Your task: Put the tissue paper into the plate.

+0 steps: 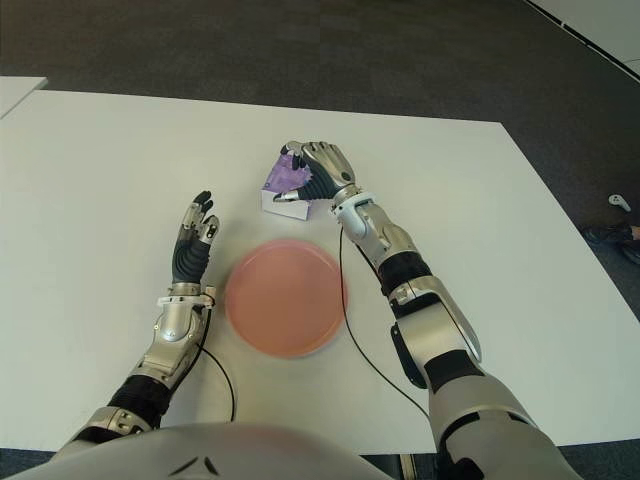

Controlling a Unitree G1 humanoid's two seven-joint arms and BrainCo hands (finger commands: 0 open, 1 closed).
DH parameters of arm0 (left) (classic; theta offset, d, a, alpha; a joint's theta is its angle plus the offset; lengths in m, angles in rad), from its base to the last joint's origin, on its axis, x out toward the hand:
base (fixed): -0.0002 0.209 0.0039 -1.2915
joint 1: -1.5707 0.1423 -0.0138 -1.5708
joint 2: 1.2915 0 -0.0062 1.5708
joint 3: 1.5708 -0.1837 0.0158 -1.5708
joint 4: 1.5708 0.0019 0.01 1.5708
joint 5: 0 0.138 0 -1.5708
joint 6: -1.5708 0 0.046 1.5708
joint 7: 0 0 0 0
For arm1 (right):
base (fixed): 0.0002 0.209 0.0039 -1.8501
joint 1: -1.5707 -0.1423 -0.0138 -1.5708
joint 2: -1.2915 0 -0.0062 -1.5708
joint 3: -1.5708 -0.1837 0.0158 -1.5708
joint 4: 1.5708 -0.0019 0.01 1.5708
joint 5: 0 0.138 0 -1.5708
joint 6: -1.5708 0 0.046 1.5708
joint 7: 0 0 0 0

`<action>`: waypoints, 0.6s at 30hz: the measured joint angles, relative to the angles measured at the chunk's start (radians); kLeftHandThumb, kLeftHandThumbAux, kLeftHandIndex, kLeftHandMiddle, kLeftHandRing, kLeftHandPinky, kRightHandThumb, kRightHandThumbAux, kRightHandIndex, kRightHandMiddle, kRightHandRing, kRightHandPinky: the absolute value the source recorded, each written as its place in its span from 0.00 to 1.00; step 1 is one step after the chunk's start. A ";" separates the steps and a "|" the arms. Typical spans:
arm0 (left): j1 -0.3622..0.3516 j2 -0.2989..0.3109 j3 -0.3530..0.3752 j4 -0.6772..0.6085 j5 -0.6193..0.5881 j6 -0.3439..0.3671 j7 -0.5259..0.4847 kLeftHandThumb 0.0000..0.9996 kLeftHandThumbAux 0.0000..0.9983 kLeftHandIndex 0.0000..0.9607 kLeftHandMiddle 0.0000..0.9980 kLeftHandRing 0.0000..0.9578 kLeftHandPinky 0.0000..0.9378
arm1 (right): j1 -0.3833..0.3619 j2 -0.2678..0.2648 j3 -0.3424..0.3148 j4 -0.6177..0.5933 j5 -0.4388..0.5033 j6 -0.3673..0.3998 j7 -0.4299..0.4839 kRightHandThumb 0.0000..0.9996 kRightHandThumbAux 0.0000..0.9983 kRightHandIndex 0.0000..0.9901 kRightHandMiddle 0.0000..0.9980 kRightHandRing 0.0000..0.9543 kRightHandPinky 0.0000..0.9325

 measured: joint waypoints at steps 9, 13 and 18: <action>0.000 0.000 0.004 0.000 -0.005 -0.002 -0.022 0.00 0.33 0.00 0.00 0.00 0.00 | -0.053 0.044 0.090 0.189 -0.036 0.014 0.036 0.21 0.58 0.00 0.00 0.00 0.00; 0.001 0.000 0.006 0.000 -0.010 -0.002 -0.032 0.00 0.33 0.00 0.00 0.00 0.00 | -0.070 0.062 0.108 0.241 -0.038 0.024 0.037 0.21 0.57 0.00 0.00 0.00 0.00; 0.001 0.000 0.006 0.000 -0.012 -0.002 -0.038 0.00 0.35 0.00 0.00 0.00 0.00 | -0.092 0.078 0.123 0.290 -0.037 0.044 0.036 0.21 0.56 0.00 0.00 0.00 0.00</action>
